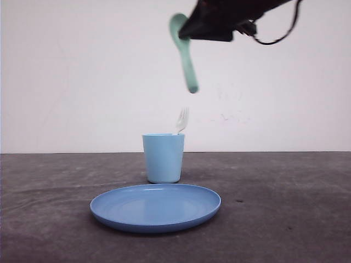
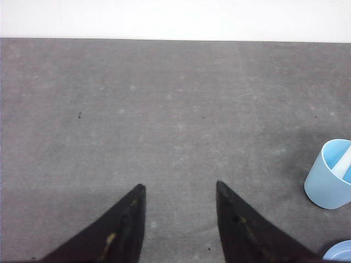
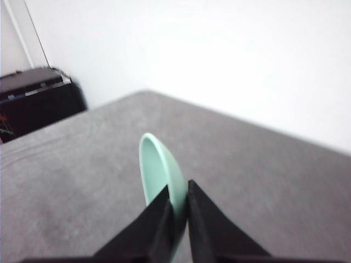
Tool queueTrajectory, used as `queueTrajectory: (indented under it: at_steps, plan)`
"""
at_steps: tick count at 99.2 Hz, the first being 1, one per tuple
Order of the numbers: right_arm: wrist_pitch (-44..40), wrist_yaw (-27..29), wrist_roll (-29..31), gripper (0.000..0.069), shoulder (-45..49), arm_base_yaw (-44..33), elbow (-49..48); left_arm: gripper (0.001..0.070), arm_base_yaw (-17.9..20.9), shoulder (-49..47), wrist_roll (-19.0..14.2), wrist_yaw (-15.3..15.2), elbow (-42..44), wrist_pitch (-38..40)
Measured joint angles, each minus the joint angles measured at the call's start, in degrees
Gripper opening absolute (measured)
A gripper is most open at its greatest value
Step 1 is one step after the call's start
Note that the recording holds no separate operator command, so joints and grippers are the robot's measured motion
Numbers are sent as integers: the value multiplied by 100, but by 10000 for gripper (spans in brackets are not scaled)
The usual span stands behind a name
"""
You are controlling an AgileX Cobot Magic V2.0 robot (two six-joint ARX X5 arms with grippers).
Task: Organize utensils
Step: 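Lift the green spoon with the right gripper and carry it over the cup, then open the right gripper to drop the spoon into the cup, raise it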
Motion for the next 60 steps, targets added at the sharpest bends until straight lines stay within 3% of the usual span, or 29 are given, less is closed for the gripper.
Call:
queueTrajectory:
  at_steps: [36, 60]
  plan:
    - [2380, 140, -839, 27, 1360, 348, 11, 233, 0, 0, 0, 0, 0, -87]
    - [2389, 431, -1045, 27, 2194, 339, 332, 233, 0, 0, 0, 0, 0, -240]
